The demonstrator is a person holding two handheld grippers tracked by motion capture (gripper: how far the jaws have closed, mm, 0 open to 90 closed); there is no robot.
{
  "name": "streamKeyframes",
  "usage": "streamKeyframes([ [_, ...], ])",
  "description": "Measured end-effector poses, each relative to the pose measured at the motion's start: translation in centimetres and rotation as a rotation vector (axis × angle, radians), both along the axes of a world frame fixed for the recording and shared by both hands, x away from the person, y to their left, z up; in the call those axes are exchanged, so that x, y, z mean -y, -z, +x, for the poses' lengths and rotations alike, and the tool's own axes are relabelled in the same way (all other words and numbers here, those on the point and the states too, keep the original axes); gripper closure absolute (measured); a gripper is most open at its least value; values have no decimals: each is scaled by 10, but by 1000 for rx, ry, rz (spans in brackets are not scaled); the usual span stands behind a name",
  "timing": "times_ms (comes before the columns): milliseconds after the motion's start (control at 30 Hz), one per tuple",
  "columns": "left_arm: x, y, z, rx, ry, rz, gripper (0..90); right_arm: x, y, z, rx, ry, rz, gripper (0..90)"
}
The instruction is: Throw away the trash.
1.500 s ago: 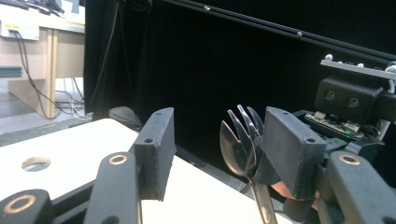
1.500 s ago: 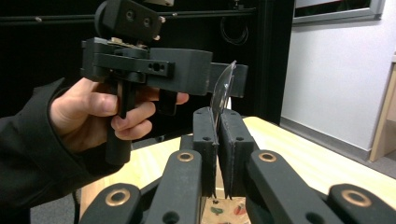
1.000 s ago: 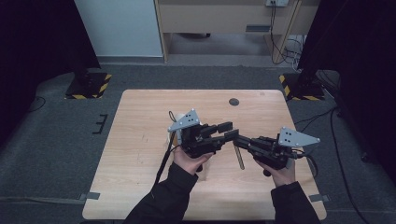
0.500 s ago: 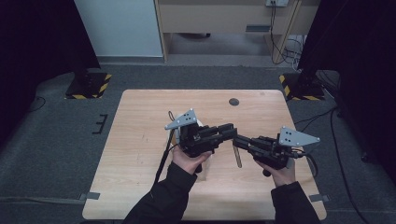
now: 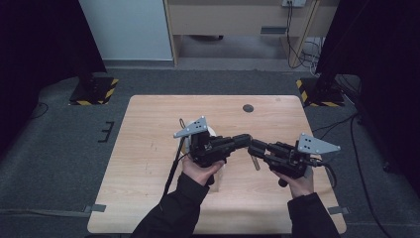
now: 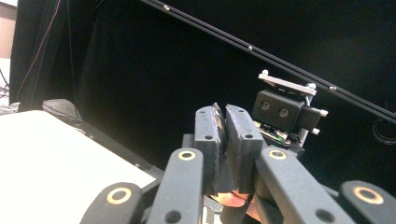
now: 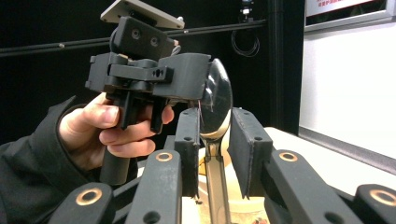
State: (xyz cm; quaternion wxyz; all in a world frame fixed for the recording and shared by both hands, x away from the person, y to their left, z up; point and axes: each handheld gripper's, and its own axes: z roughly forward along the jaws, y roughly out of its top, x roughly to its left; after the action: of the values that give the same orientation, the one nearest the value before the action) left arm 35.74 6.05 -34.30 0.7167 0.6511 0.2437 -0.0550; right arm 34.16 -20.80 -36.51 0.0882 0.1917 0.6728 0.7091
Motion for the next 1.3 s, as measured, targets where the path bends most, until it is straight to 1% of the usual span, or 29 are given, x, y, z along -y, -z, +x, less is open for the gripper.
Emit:
streamKeyframes([
  [133, -5, -2, 0, 6, -12, -7, 841, 4, -1, 0, -2, 11, 20, 676],
  [200, -10, -4, 0, 12, -23, -8, 840, 8, -2, 0, 0, 30, 26, 656],
  [267, -15, -6, -1, 23, -41, 1, 840, 12, -1, 1, -1, 48, 24, 625],
  [333, -20, -8, -2, 32, -55, 7, 840, 16, 1, 2, 2, 81, 17, 561],
  [367, -23, -9, -2, 39, -62, 12, 840, 18, 3, 4, 3, 103, 9, 514],
  [467, -33, -11, -4, 56, -88, 25, 840, 23, 10, 7, -10, 157, -23, 445],
  [500, -36, -11, -5, 60, -97, 31, 840, 25, 14, 9, -18, 183, -40, 418],
  [533, -40, -11, -6, 65, -107, 39, 840, 27, 18, 10, -33, 200, -50, 394],
  [567, -42, -12, -6, 69, -115, 42, 840, 28, 21, 12, -41, 218, -61, 348],
  [600, -47, -12, -7, 73, -124, 43, 839, 29, 24, 13, -48, 232, -67, 322],
  [667, -55, -12, -9, 84, -145, 54, 840, 33, 31, 16, -71, 267, -91, 297],
  [733, -65, -13, -11, 91, -164, 63, 840, 37, 38, 18, -89, 313, -117, 247],
  [800, -75, -14, -12, 98, -188, 68, 840, 43, 45, 21, -104, 353, -144, 221],
  [833, -82, -14, -13, 100, -203, 67, 840, 44, 48, 21, -117, 371, -149, 203],
  [900, -93, -15, -15, 110, -231, 69, 840, 50, 56, 24, -149, 409, -184, 182],
  [967, -101, -16, -16, 112, -245, 63, 839, 53, 61, 25, -169, 429, -198, 173],
  [1133, -126, -15, -18, 122, -297, 83, 839, 59, 74, 29, -212, 465, -224, 163],
  [1200, -132, -13, -18, 123, -316, 90, 839, 60, 77, 29, -216, 476, -237, 158],
  [1300, -139, -9, -18, 131, -349, 114, 839, 62, 81, 30, -225, 492, -251, 151],
])
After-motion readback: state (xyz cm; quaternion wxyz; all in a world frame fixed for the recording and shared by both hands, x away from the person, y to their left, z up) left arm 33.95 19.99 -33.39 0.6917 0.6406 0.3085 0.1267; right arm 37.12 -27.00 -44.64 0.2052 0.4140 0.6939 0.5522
